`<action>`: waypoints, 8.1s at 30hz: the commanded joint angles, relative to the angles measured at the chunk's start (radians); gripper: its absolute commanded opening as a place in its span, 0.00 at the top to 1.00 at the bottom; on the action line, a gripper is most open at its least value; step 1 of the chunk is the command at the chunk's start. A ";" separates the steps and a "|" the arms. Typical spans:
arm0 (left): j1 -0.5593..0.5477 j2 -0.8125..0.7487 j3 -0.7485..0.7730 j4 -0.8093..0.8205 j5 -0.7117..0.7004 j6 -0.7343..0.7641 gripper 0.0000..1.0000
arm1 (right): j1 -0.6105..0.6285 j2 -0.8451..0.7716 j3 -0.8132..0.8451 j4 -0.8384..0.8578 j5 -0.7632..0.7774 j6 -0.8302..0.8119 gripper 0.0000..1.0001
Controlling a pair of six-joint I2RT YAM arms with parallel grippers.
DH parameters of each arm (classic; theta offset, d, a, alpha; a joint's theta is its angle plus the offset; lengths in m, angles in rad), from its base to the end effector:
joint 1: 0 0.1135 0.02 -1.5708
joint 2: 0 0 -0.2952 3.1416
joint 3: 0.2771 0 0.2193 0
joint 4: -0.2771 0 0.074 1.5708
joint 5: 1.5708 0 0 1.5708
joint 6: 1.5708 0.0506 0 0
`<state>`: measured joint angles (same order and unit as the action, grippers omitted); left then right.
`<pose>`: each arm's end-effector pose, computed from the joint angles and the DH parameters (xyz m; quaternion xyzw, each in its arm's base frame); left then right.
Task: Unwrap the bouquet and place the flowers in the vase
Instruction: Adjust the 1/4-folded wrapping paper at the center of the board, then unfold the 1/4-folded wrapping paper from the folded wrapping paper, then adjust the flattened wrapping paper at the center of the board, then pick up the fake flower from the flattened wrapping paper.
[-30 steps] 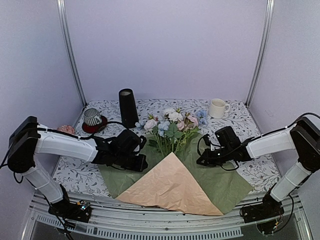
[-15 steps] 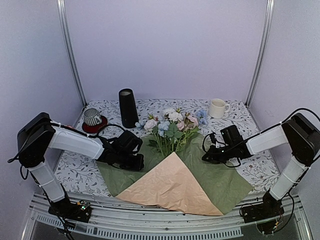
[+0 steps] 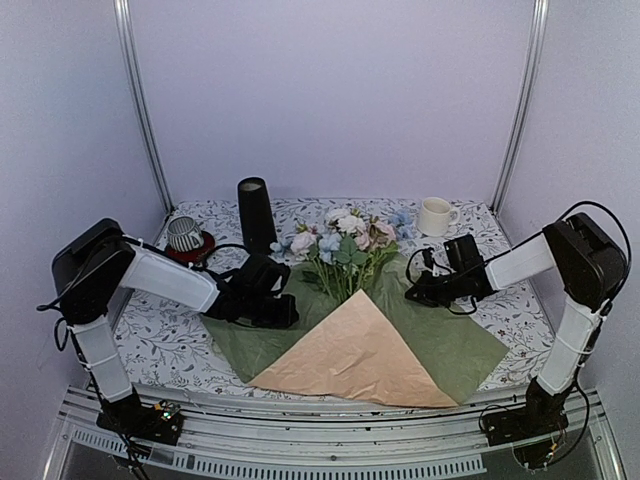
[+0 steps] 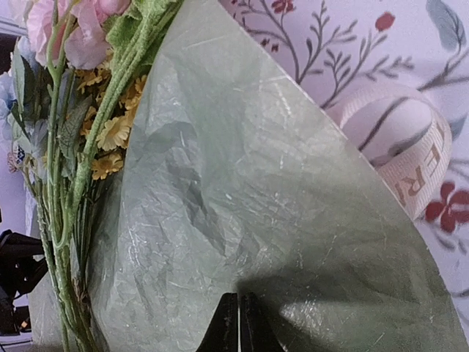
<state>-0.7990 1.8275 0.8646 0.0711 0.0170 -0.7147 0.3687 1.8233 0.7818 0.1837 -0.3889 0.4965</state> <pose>0.2385 -0.2464 0.1632 0.0426 0.9419 -0.2345 0.2366 0.3019 0.1372 0.1562 -0.0086 0.9219 0.3079 0.2350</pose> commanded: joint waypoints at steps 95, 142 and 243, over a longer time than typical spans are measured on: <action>-0.523 -0.289 -0.091 -0.409 0.041 -0.003 0.89 | 0.555 -0.497 -0.363 -0.210 -0.147 0.074 0.90; -0.178 -0.660 -0.238 -0.374 -0.082 -0.080 0.79 | 0.583 -0.530 0.062 -0.300 0.520 -0.127 0.65; -0.184 -0.316 -0.126 0.280 -0.056 -0.029 0.70 | 0.303 -0.002 0.020 0.165 0.019 -0.098 0.59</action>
<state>-0.9752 1.5021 0.7067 0.3389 -0.0349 -0.7486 0.6731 1.7836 0.7715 0.3584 -0.2745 0.4038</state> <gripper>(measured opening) 0.295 0.443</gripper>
